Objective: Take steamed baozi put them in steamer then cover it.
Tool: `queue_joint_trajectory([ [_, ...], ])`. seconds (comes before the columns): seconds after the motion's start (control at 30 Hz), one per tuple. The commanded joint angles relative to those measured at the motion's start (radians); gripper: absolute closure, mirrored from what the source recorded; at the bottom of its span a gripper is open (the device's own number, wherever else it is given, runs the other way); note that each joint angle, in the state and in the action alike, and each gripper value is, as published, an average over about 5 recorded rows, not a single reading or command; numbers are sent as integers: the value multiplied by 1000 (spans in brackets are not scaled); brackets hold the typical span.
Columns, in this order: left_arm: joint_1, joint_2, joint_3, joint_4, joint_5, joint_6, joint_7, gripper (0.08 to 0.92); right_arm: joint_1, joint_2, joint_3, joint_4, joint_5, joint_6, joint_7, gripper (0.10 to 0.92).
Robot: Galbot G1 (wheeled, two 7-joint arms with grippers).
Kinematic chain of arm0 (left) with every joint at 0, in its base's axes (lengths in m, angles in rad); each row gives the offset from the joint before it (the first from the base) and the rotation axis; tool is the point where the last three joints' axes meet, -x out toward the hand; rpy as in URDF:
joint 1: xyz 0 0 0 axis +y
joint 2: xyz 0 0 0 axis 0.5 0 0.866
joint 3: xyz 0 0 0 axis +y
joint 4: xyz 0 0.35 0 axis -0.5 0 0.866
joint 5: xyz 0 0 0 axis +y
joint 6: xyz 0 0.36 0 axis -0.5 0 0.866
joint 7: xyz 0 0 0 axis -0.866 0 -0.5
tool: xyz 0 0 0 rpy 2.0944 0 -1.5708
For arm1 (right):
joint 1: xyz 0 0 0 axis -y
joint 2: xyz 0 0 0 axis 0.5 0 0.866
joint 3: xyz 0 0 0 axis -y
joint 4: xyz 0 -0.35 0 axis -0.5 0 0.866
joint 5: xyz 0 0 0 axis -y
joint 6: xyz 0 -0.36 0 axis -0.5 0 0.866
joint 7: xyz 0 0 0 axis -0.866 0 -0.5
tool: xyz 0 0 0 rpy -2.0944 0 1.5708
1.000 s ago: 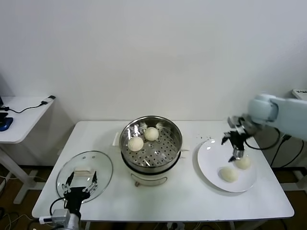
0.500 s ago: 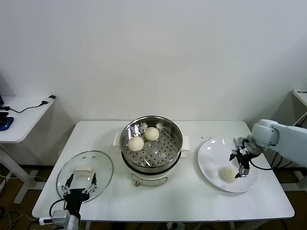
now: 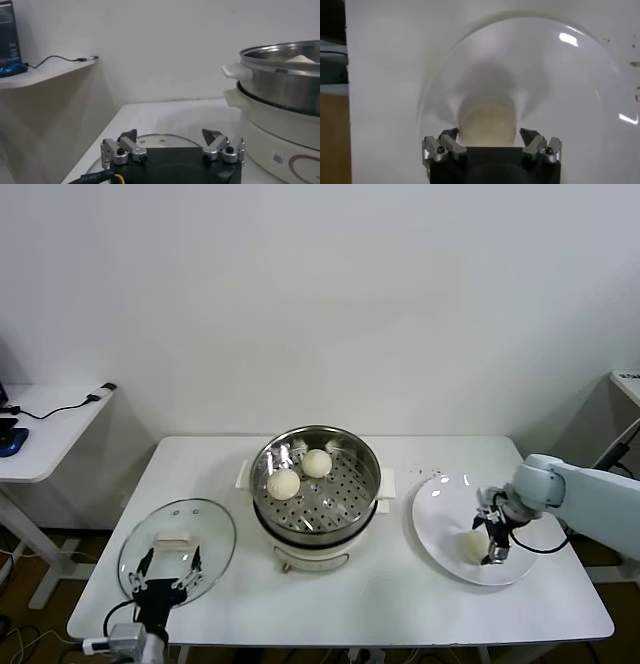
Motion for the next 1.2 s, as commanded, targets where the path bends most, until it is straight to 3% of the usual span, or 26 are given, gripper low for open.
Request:
queue_joint_trajectory([
  [0.03,7,0,-1,-8,1,0,0,177,12,-2,4,4,-2,4,-18,320],
  [0.3,15,0,3,-19,3,2,-1,177,368,54,-162,34,75,72,-126,372],
  [0.47,18,0,5,-25,6,1,-1,177,703,220,-312,25,188,259,-210,372],
  [0.67,23,0,1,-29,7,1,0,177,902,437,-288,110,274,481,-248,372],
  [0.9,27,-2,-4,-36,10,3,0,177,803,597,-183,304,58,609,-196,376],
  [1.2,32,-6,-8,-36,13,1,0,177,526,695,-187,260,-252,770,-107,372],
])
